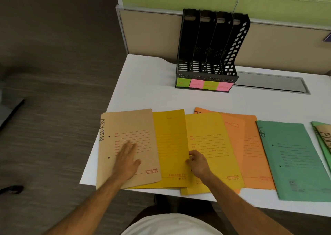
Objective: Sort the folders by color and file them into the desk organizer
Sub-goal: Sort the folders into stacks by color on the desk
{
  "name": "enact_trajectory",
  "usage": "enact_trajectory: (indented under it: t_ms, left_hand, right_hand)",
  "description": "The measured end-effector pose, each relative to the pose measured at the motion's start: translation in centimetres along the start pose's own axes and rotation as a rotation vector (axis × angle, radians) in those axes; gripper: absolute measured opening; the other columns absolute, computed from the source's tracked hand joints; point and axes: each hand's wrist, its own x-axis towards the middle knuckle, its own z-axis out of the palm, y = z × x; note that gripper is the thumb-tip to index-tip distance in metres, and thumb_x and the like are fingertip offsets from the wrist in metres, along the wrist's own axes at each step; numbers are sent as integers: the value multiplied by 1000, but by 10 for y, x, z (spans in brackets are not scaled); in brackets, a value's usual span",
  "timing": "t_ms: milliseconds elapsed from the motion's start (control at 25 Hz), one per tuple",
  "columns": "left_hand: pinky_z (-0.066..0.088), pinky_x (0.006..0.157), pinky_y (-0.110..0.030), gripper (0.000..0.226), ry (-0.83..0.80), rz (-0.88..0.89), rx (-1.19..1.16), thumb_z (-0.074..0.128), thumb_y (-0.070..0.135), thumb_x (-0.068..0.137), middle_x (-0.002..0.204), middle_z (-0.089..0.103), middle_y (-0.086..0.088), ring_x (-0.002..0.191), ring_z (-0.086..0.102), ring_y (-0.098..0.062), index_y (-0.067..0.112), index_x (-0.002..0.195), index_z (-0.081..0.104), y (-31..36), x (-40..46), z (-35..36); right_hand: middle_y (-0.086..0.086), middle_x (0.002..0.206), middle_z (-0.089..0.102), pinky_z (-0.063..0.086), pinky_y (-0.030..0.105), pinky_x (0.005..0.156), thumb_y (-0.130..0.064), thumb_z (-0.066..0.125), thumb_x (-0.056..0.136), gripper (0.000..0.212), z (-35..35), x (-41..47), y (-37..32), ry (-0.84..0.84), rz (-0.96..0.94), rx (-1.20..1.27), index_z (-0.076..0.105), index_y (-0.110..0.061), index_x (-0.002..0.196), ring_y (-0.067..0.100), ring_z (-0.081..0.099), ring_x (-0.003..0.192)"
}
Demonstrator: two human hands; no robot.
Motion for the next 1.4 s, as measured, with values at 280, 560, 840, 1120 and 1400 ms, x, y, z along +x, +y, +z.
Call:
enact_trajectory:
  t_ms: [280, 560, 840, 1120, 1400]
  left_hand:
    - [22, 121, -51, 76, 111, -240, 16, 59, 32, 98, 167, 0, -10, 153, 8, -32, 15, 159, 16, -50, -11, -23]
    - [47, 91, -62, 98, 211, -526, -226, 80, 34, 79, 139, 43, -17, 127, 42, -41, 14, 151, 17, -46, -12, -25]
    - [45, 93, -62, 89, 197, -573, -280, 84, 28, 75, 134, 40, -20, 127, 38, -41, 16, 144, 30, -47, -9, -32]
    - [49, 85, -58, 79, 199, -530, -255, 79, 27, 82, 132, 41, -19, 123, 40, -40, 14, 144, 31, -40, -15, -25]
    - [50, 84, -58, 84, 191, -491, -259, 86, 26, 74, 130, 42, -19, 121, 41, -41, 18, 140, 34, -36, -14, -20]
  right_hand:
    - [5, 84, 69, 55, 43, 69, -6, 59, 89, 23, 0, -6, 8, 38, -57, -138, 65, -16, 109, 24, 64, 72]
    - [1, 78, 63, 45, 29, 60, -4, 58, 87, 35, 0, -14, 16, 65, -112, -220, 60, -14, 120, 21, 60, 73]
    - [10, 68, 63, 52, 38, 52, -2, 63, 86, 9, 1, -14, 20, -21, 36, 22, 63, -5, 94, 25, 59, 52]
    - [3, 67, 61, 41, 33, 52, -2, 60, 84, 12, -29, -12, 30, 63, 65, 104, 66, -11, 79, 22, 51, 59]
    - [5, 68, 65, 35, 31, 53, -3, 55, 87, 19, -72, -23, 67, 264, 85, 163, 71, -13, 85, 20, 46, 58]
